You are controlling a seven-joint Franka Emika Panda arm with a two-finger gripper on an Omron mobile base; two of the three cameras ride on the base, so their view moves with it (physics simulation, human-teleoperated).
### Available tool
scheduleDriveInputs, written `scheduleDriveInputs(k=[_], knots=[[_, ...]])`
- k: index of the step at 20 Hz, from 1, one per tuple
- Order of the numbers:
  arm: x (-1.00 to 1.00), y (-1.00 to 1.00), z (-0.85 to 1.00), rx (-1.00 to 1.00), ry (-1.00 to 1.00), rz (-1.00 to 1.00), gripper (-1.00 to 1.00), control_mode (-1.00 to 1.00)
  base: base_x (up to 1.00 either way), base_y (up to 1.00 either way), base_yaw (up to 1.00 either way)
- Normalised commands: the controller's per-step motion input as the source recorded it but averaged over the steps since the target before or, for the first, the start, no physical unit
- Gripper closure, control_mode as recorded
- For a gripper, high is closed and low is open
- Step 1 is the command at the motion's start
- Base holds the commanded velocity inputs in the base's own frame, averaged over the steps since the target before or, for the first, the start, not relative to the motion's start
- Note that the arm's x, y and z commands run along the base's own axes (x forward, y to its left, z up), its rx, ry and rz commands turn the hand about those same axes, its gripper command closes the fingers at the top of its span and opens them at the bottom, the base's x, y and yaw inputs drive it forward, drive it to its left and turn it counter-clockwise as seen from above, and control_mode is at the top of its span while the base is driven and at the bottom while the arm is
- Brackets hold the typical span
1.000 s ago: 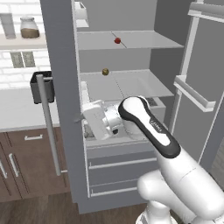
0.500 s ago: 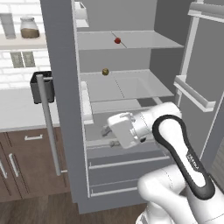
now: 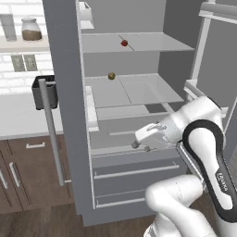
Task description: Take the strawberry from the fridge and place it on top of the pancake, located on the dining counter.
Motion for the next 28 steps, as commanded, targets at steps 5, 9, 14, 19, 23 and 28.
scheduleDriveInputs(k=[5,9,14,19,23,28], knots=[[-0.12,-0.62,0.00,-0.34,-0.15,-0.08,-1.00,-1.00,0.00,0.00,0.00],[-0.19,-0.71,0.00,-0.25,-0.17,-0.10,-1.00,-1.00,0.00,0.00,0.00],[-0.05,-0.33,-0.01,-0.04,-0.04,-0.13,-1.00,-1.00,0.00,0.00,0.00],[0.07,0.00,-0.02,-0.01,0.01,-0.01,-1.00,-1.00,0.00,0.00,0.00],[0.37,0.00,0.00,0.00,0.03,0.00,-1.00,-1.00,0.00,0.00,0.00],[0.00,0.00,0.00,0.00,0.00,0.00,-1.00,1.00,0.70,0.14,-0.04]])
